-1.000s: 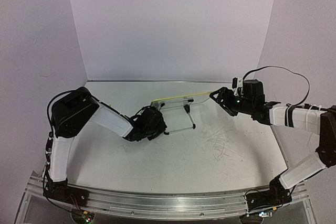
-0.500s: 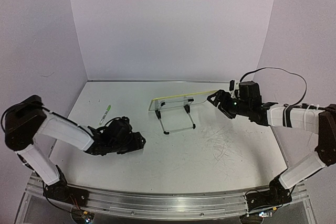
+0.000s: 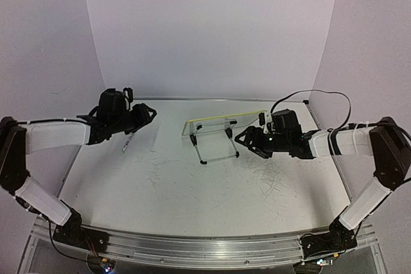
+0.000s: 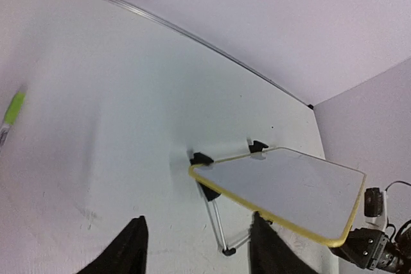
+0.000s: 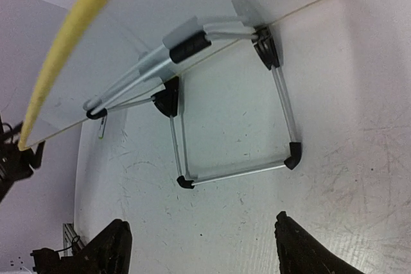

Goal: Write a sentence on the whiteboard
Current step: Adjust the whiteboard at the center of the board.

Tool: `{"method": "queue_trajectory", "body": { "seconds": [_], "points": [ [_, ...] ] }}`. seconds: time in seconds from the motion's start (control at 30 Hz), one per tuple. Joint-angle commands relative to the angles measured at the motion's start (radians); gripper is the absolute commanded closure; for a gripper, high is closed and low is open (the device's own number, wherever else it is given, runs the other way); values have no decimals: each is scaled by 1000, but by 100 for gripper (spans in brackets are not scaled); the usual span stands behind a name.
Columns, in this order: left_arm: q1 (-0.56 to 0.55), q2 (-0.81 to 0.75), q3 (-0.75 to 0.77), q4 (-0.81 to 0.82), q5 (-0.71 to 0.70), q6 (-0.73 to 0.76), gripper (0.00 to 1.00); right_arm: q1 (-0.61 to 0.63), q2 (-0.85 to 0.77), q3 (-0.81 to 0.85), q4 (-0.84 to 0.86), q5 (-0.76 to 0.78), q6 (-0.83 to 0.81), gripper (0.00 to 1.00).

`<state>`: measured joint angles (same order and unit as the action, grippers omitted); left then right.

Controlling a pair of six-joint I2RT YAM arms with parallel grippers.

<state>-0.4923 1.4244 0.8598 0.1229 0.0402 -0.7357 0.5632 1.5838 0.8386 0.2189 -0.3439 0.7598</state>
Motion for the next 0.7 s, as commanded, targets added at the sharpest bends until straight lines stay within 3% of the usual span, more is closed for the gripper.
{"method": "queue_trajectory", "body": {
  "seconds": [0.0,0.1,0.27,0.4,0.67],
  "points": [
    [79,331,292,44,337,6,73,0,121,76,86,-72,43,22],
    [76,546,514,49,508,12,84,-2,168,90,102,-82,63,22],
    [27,733,745,54,591,115,90,-2,200,88,105,-62,80,22],
    [7,874,865,53,699,93,92,-8,223,96,109,-62,96,22],
    [-34,882,755,52,694,90,96,-44,232,85,115,-35,154,21]
  ]
}}
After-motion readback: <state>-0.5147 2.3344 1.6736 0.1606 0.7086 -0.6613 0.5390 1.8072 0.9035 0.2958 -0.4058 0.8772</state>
